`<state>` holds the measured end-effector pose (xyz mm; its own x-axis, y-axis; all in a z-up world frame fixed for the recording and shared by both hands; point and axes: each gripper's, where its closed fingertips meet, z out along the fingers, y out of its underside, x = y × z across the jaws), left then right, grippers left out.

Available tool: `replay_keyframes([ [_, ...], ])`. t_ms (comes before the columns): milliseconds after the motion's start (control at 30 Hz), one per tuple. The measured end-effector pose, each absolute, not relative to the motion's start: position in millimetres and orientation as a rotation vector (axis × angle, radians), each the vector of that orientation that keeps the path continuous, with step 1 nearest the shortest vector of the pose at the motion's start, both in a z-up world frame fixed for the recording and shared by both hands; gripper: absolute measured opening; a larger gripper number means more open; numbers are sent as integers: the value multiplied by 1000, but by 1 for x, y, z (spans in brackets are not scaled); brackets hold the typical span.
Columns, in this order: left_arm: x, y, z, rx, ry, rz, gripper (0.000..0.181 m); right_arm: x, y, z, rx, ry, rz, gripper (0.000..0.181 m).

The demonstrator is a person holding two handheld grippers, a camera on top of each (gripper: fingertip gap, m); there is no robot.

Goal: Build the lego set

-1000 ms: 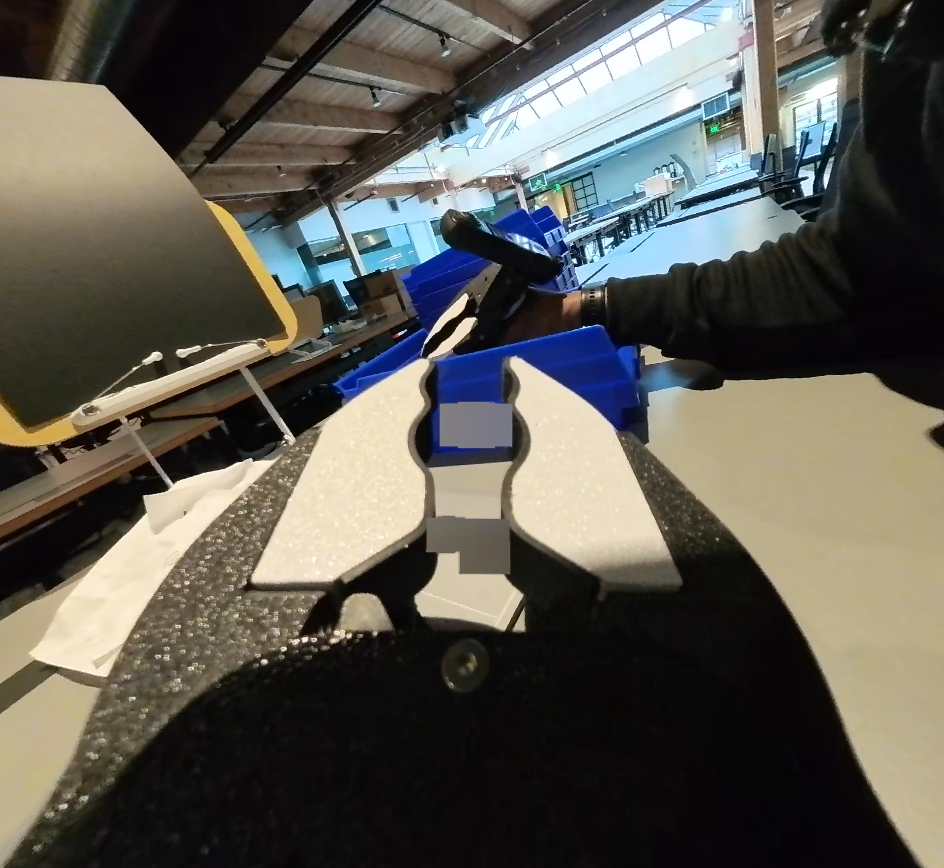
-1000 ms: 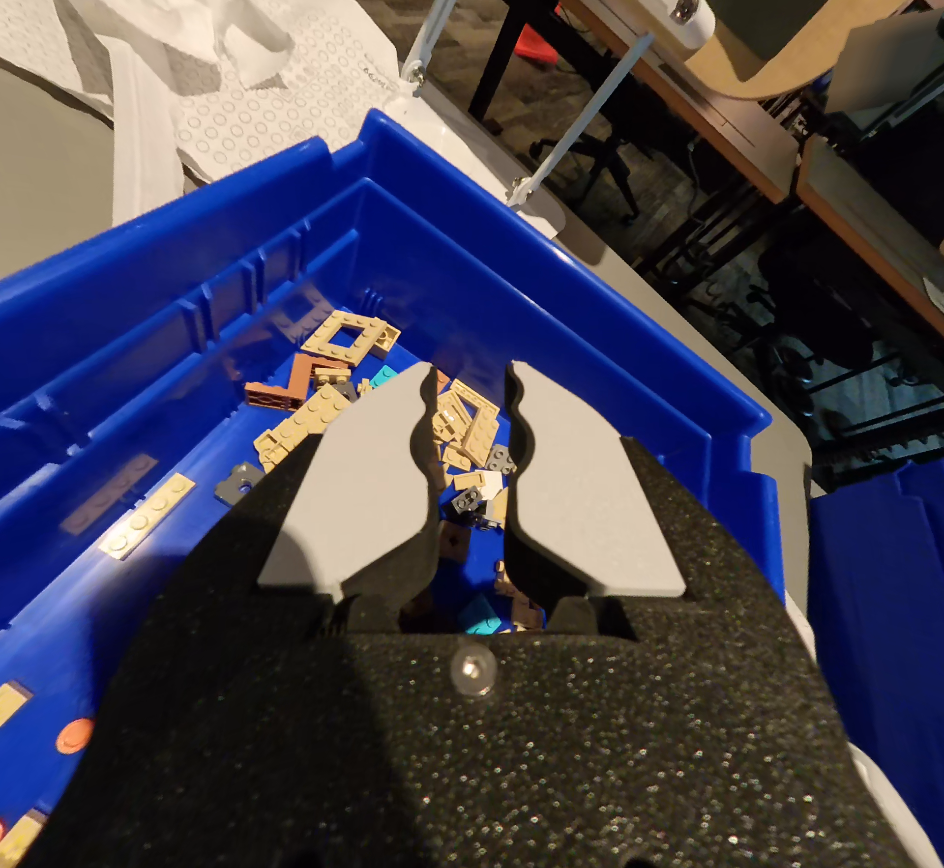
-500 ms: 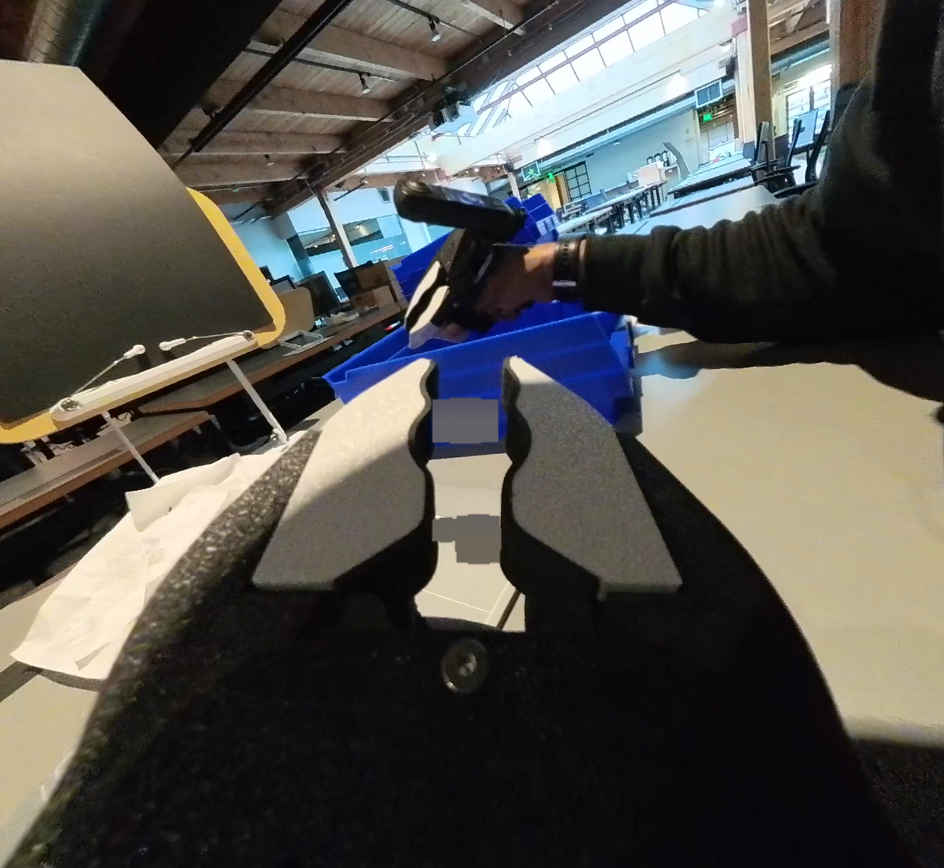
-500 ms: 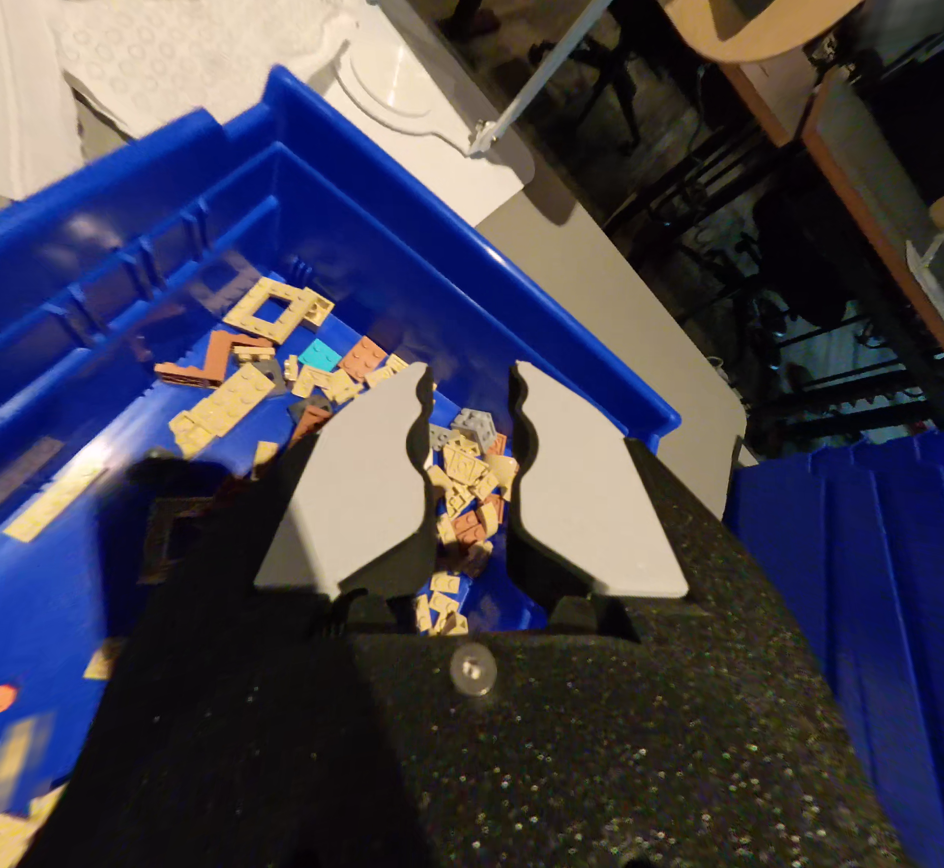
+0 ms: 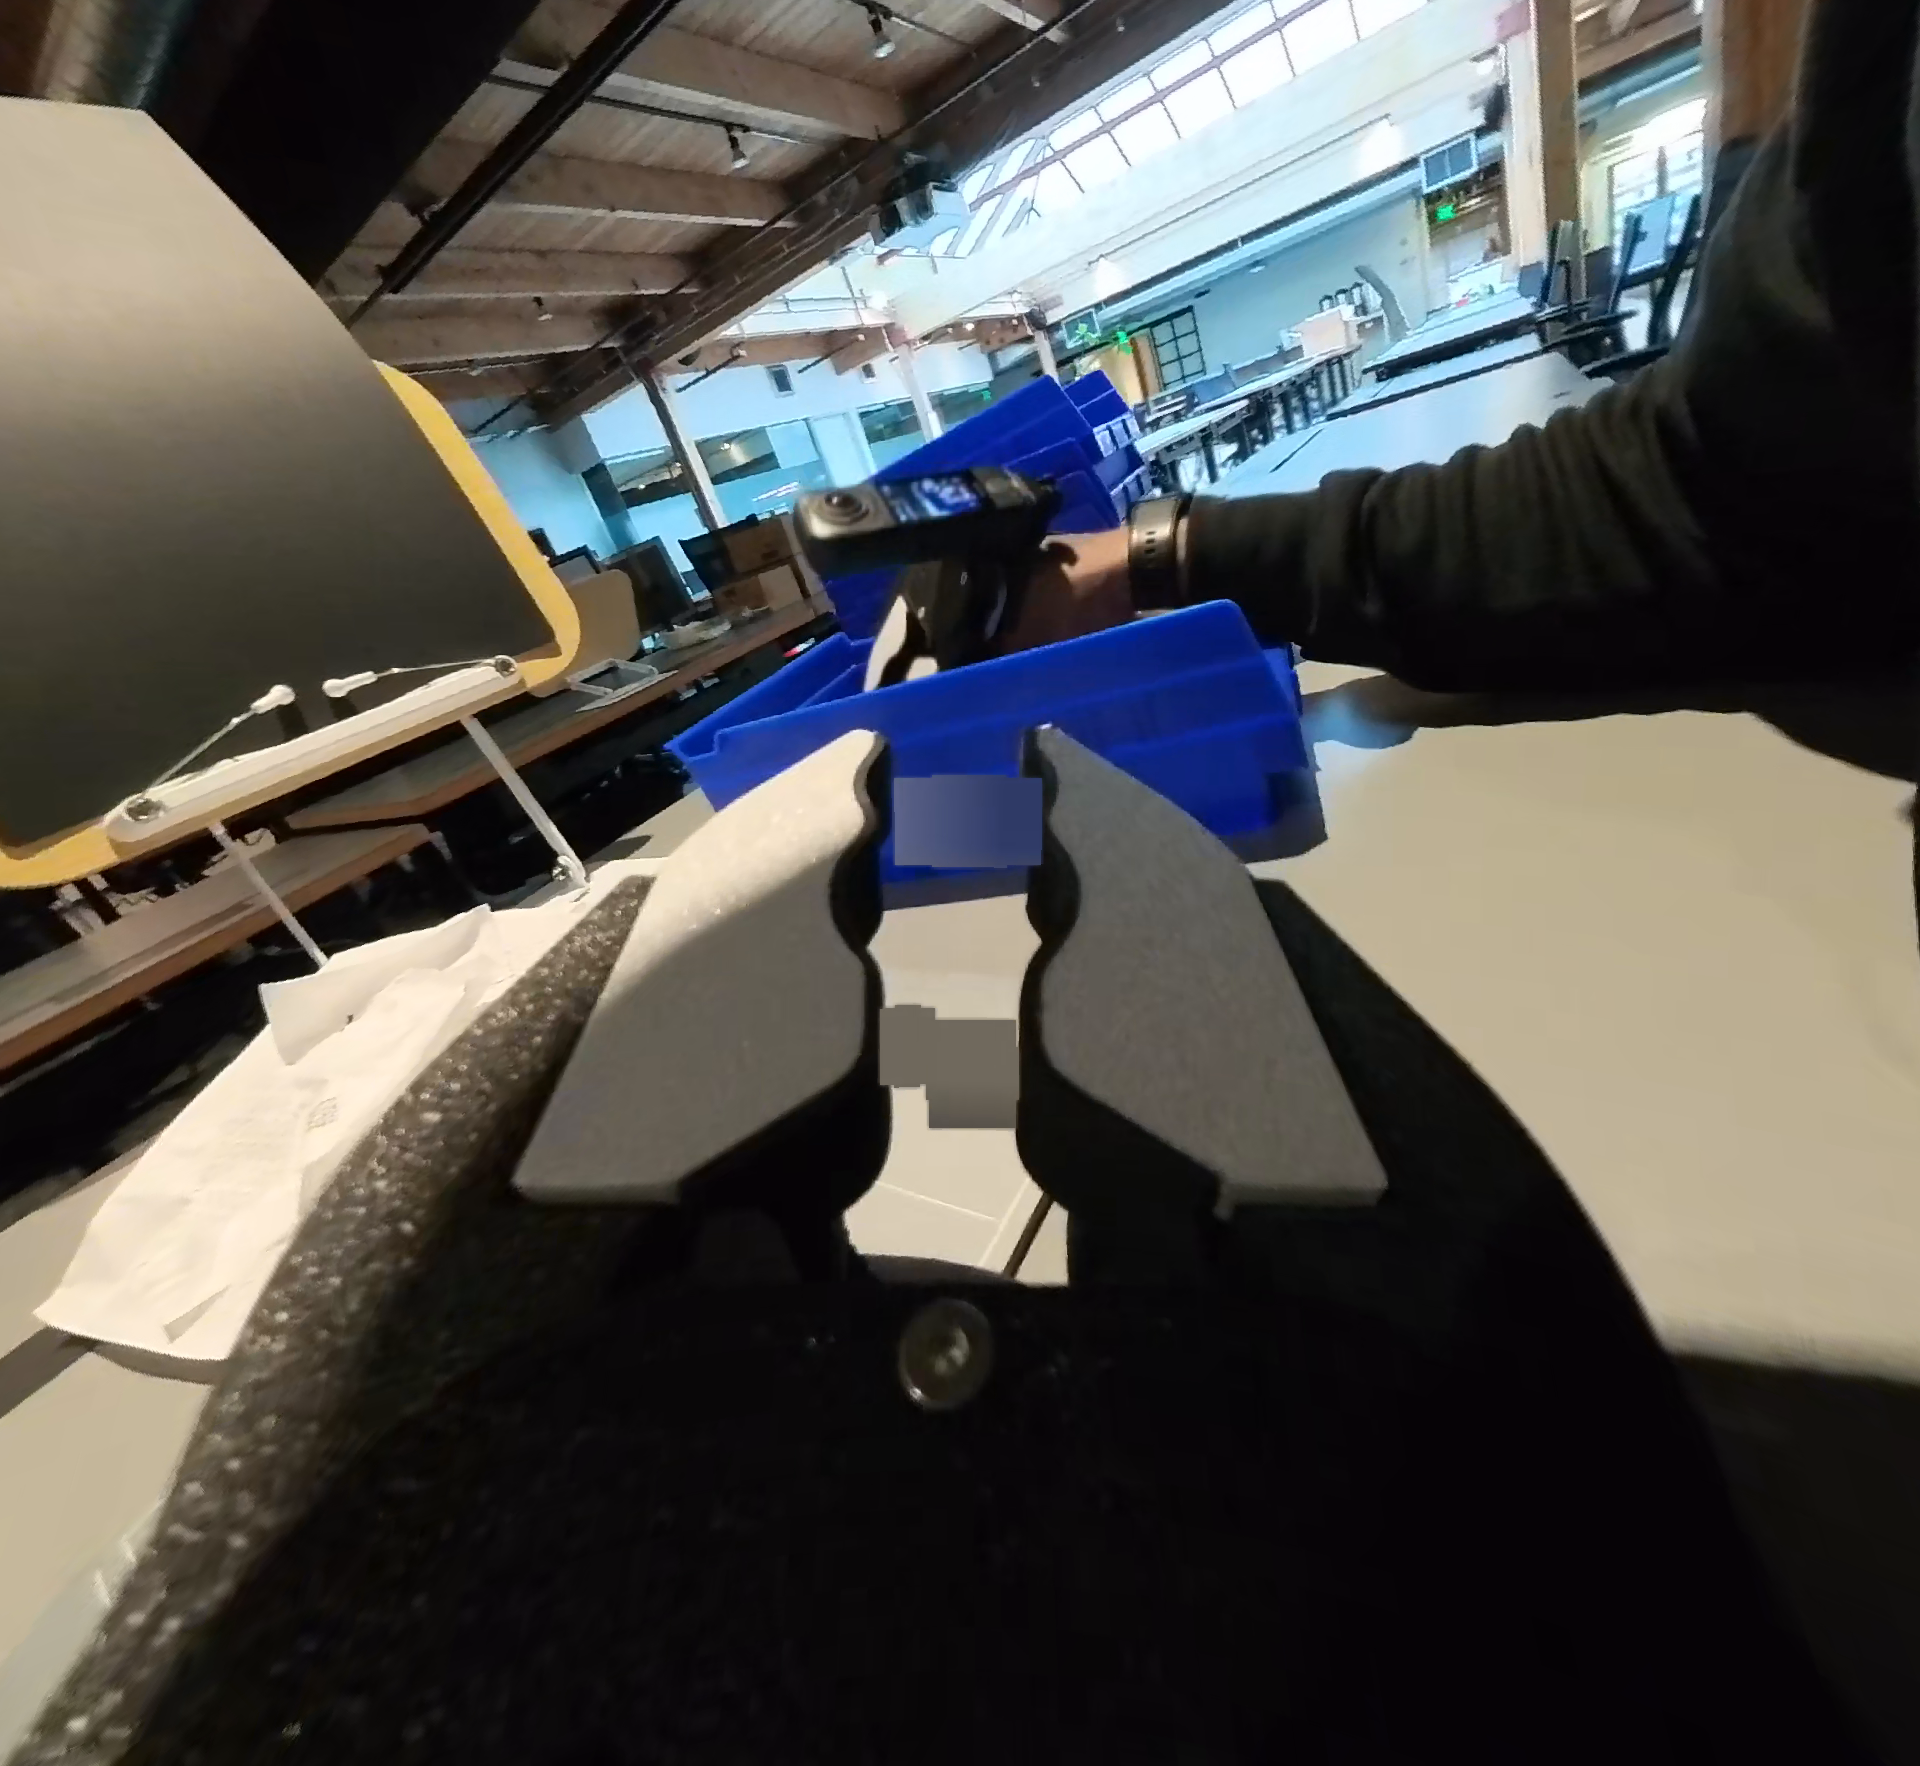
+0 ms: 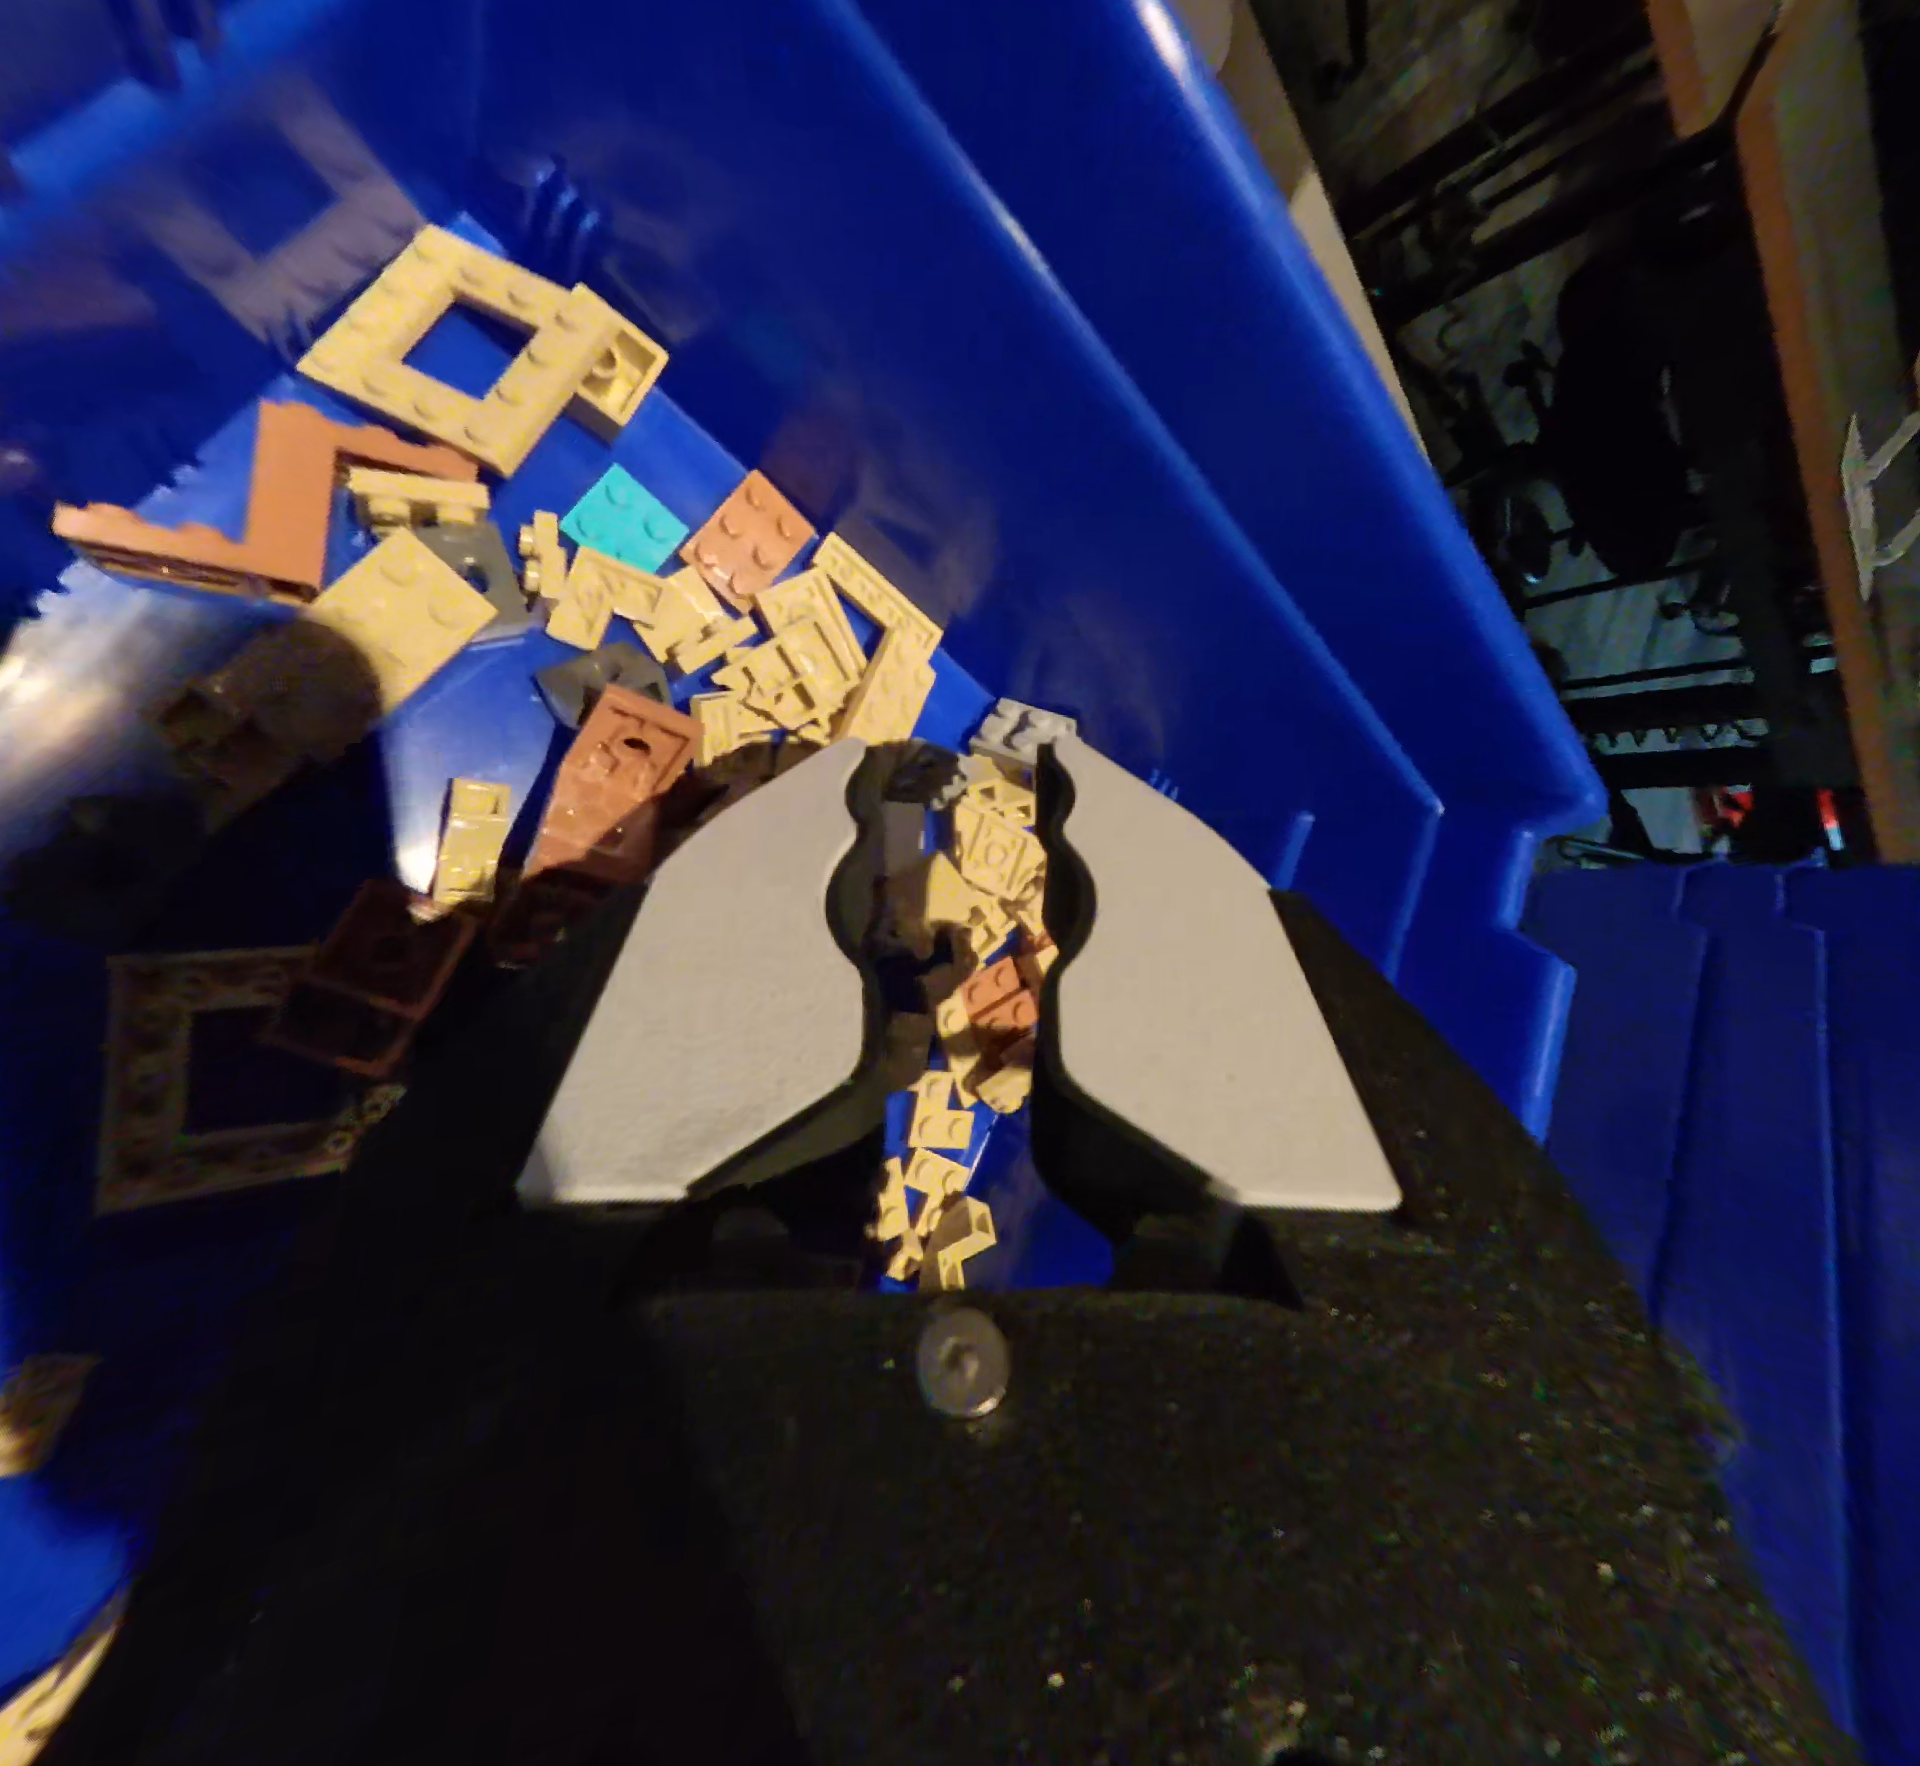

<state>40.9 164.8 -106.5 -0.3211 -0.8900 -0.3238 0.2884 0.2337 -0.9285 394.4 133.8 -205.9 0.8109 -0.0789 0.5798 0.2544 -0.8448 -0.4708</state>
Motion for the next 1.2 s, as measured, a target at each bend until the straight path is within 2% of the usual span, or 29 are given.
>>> replay_keyframes([
  [333,42,163,-109,-615,1412,-1337,23,393,134,-221,-2505,-160,-796,28],
  [500,40,162,-108,-608,1412,-1338,23,391,135,-226,-2571,-220,-772,18],
  [833,38,159,-107,-589,1418,-1328,23,392,135,-228,-2652,-265,-732,15],
  [1100,39,159,-108,-594,1421,-1326,23,401,132,-226,-2607,-216,-848,10],
  [1200,39,159,-109,-595,1421,-1325,23,407,134,-219,-2551,-187,-932,2],
])
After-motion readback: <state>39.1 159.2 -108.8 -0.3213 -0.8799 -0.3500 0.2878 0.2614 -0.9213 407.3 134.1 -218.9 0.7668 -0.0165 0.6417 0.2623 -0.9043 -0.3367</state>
